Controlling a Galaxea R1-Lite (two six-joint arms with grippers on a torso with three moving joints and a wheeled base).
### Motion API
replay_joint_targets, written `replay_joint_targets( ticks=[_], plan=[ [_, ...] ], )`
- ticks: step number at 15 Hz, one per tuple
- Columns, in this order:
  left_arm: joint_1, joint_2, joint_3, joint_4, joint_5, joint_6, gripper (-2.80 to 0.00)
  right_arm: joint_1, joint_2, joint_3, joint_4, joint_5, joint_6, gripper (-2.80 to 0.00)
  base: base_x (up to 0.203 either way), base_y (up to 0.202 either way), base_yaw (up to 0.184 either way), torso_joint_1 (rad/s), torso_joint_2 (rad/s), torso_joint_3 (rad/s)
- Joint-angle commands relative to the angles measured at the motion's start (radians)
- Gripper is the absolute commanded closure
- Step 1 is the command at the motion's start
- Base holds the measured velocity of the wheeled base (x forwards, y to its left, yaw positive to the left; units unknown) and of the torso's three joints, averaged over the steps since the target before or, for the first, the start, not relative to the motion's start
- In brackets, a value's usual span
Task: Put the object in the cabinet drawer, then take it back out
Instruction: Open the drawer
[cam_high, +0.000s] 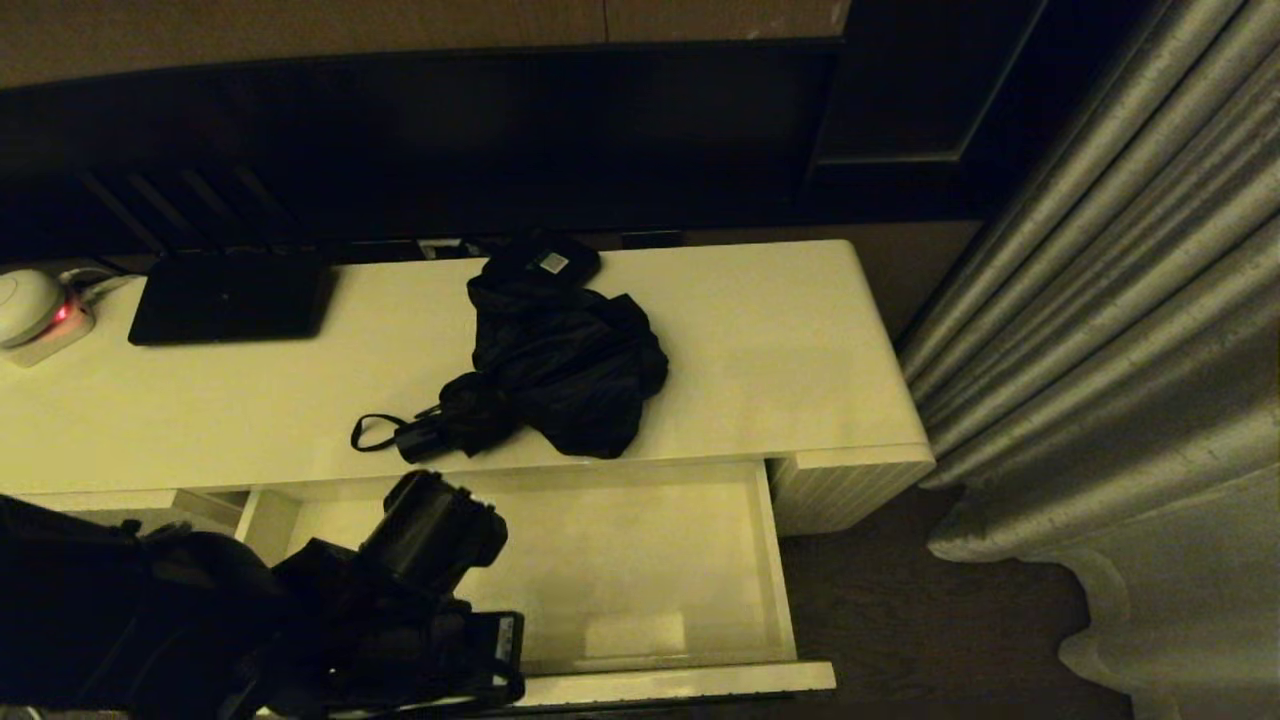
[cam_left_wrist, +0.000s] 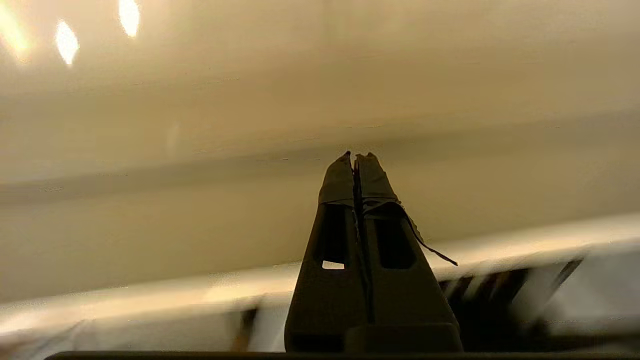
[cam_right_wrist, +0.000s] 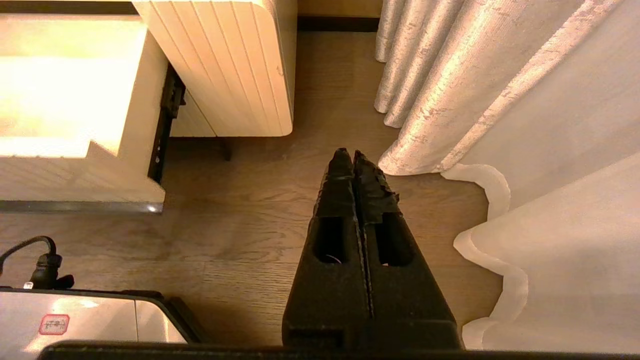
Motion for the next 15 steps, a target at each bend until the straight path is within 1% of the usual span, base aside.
replay_joint_targets(
  ticks=[1,4,8,9,10,11,12,13,14,15],
  plan=[
    [0.000,-0.047,-0.031,-0.043,0.031,-0.027,0.00,0.000,0.001,0.000,-0.001,0.001,0.000,0.00,0.000,0.000,0.000,0.000,0.00,0.000],
    [-0.001,-0.161,-0.062,-0.037,0.061,-0.018,0.00,0.000,0.001,0.002,-0.001,0.001,0.000,0.00,0.000,0.000,0.000,0.000,0.00,0.000],
    [0.000,-0.338,-0.122,-0.037,0.069,-0.001,0.00,0.000,0.001,0.000,-0.001,0.001,0.000,0.00,0.000,0.000,0.000,0.000,0.00,0.000],
    [0.001,-0.361,-0.146,-0.047,0.069,0.005,0.00,0.000,0.001,0.000,-0.001,0.001,0.000,0.00,0.000,0.000,0.000,0.000,0.00,0.000],
    [0.002,-0.368,-0.181,-0.046,0.070,0.024,0.00,0.000,0.001,0.002,0.001,0.001,0.000,0.00,0.000,0.000,0.000,0.000,0.00,0.000],
    [0.008,-0.388,-0.203,-0.043,0.075,0.072,0.00,0.000,0.001,0.000,-0.001,0.001,0.000,0.00,0.000,0.000,0.000,0.000,0.00,0.000],
    [0.013,-0.397,-0.213,-0.039,0.085,0.096,0.00,0.000,0.001,0.000,-0.001,0.001,0.000,0.00,0.000,0.000,0.000,0.000,0.00,0.000],
    [0.019,-0.403,-0.219,-0.032,0.107,0.150,0.00,0.000,0.001,0.000,-0.001,0.001,0.000,0.00,0.000,0.000,0.000,0.000,0.00,0.000],
    [0.028,-0.411,-0.221,-0.023,0.152,0.277,0.00,0.000,0.001,0.002,-0.001,0.001,0.000,0.00,0.000,0.000,0.000,0.000,0.00,0.000],
    [0.040,-0.419,-0.211,-0.014,0.188,0.362,0.00,0.000,0.001,0.000,-0.001,0.001,0.000,0.00,0.000,0.000,0.000,0.000,0.00,0.000]
  ],
)
